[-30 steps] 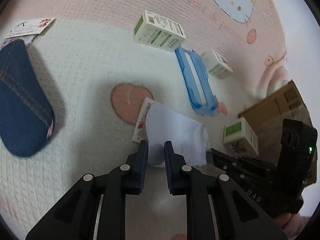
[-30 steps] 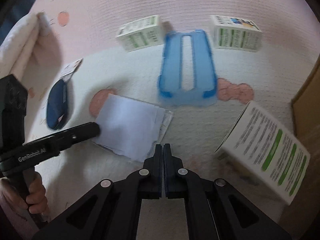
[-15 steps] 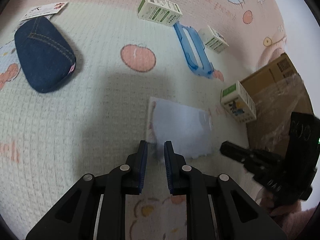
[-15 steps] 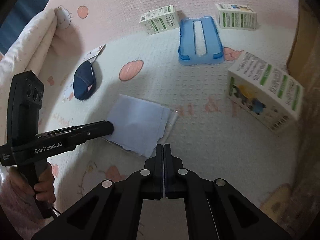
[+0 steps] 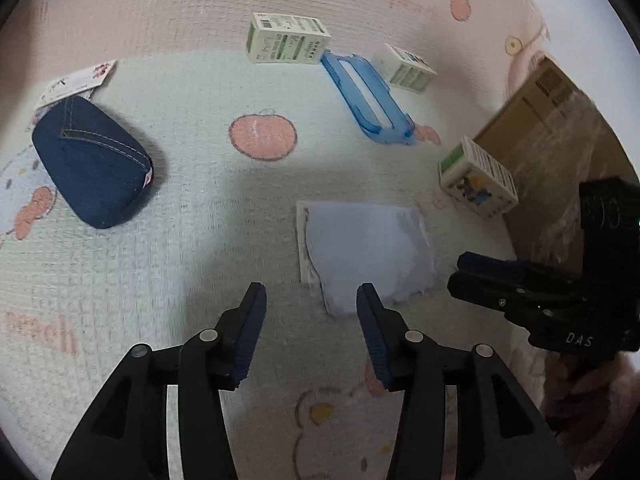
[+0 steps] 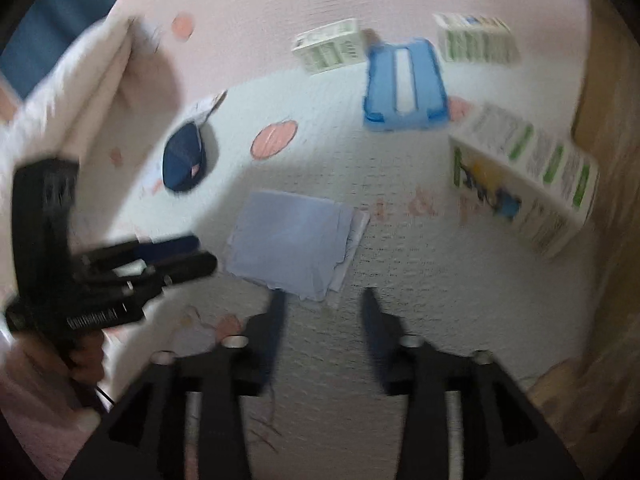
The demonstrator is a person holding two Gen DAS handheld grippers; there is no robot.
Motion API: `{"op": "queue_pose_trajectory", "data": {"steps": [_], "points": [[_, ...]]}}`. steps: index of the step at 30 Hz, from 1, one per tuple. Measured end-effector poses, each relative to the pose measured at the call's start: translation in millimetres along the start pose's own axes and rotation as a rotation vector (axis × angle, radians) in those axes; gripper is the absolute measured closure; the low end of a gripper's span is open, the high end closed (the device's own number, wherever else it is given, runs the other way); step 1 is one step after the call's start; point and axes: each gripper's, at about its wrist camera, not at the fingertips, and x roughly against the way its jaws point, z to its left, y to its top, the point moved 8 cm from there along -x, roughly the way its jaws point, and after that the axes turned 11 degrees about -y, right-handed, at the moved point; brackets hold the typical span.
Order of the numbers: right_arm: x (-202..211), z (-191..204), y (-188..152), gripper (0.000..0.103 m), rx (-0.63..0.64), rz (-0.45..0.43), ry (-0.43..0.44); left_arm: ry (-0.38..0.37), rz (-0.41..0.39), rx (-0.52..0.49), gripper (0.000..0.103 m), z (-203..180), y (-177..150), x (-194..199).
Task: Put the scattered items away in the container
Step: 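Move the left gripper back to the white cloth on the sheet, then close the left gripper on the printed card beside the cloth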
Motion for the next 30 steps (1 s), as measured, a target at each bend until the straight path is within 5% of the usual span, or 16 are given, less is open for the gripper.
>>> {"op": "queue_pose_trajectory", "data": {"steps": [17,20,30], "points": [[-35.8,2.8,45.8,0.056,0.007,-0.015,-0.011,-0.133,0.048,0.039,0.053,-7.2,44.0,-36.2],[-37.5,3.7,48.0,0.067,0.01,-0.003,-0.019,-0.104,0.046,0.023,0.056,-10.5,49.8,-38.1],[3.0,-2.0,83.6,0.078,0.039,-0.208,-0.116,-0.155,-0.13,-0.035,0.064,-36.8,92.1,-5.3]]}}
